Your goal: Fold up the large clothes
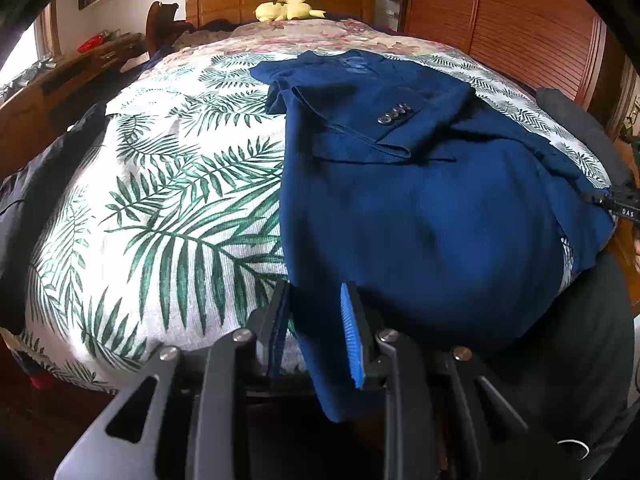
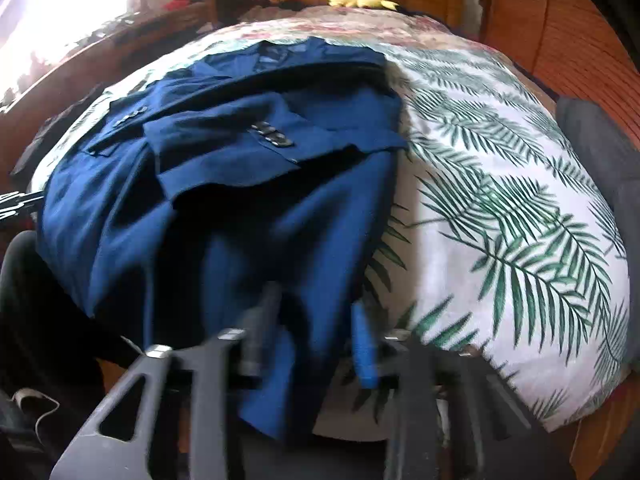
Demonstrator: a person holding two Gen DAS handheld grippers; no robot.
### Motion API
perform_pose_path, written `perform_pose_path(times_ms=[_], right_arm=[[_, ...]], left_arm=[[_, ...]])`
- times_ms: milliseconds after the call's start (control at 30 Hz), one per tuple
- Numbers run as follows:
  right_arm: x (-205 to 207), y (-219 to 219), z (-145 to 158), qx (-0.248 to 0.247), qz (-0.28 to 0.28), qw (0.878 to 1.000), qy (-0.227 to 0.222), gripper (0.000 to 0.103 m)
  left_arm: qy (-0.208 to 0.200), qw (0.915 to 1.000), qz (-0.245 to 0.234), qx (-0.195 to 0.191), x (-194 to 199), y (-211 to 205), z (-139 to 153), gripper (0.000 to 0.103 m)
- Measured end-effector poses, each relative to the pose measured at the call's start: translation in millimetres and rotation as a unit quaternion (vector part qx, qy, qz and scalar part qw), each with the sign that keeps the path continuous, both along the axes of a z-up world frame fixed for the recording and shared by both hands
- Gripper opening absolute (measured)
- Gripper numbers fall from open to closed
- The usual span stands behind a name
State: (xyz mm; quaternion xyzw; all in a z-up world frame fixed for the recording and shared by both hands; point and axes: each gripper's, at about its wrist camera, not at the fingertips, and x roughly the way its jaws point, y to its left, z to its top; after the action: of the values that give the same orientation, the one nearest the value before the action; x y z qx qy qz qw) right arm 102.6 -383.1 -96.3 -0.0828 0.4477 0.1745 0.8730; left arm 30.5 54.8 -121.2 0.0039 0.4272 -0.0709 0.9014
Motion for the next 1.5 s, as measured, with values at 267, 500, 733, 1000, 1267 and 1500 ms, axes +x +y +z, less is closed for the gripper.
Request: perform_pose_path(times_ms=[267,500,733,1000,1267,1500], right_arm=[[1.0,11.1,19.6,0.021,0.020,0.999,-0.030,0.003],[2.6,7.7,22.0,0.040,0.015,0.999,-0.033,0.002],[-0.3,10.7,30.9,0.052,0.019,0.997,-0.048,0.001],[3.9,15.5,104.9,0.102,0.019,0.986,-0.128,0.000],[6.2,35.8,195.8,0.147,0.034,0.967,-0.204,0.000],[-21.6,33.3,273.8,0.166,0.048,0.946,-0.274,0.000]], left_arm=[[0.014,0.9998,0.000,-0.015,-2.0,6.0,-3.0,0.023],[0.016,0.9998,0.003,-0.014,-5.8,4.9,-5.7,0.023],[-0.001,0.9999,0.003,-0.012,-8.5,0.2,4.7,0.000],[-0.134,0.9909,0.002,-0.014,-15.6,-4.0,113.9,0.000],[-0.234,0.9721,-0.007,-0.011,-8.3,-10.8,231.3,0.000],[-0.298,0.9543,-0.019,-0.006,-24.6,-14.8,310.1,0.000]])
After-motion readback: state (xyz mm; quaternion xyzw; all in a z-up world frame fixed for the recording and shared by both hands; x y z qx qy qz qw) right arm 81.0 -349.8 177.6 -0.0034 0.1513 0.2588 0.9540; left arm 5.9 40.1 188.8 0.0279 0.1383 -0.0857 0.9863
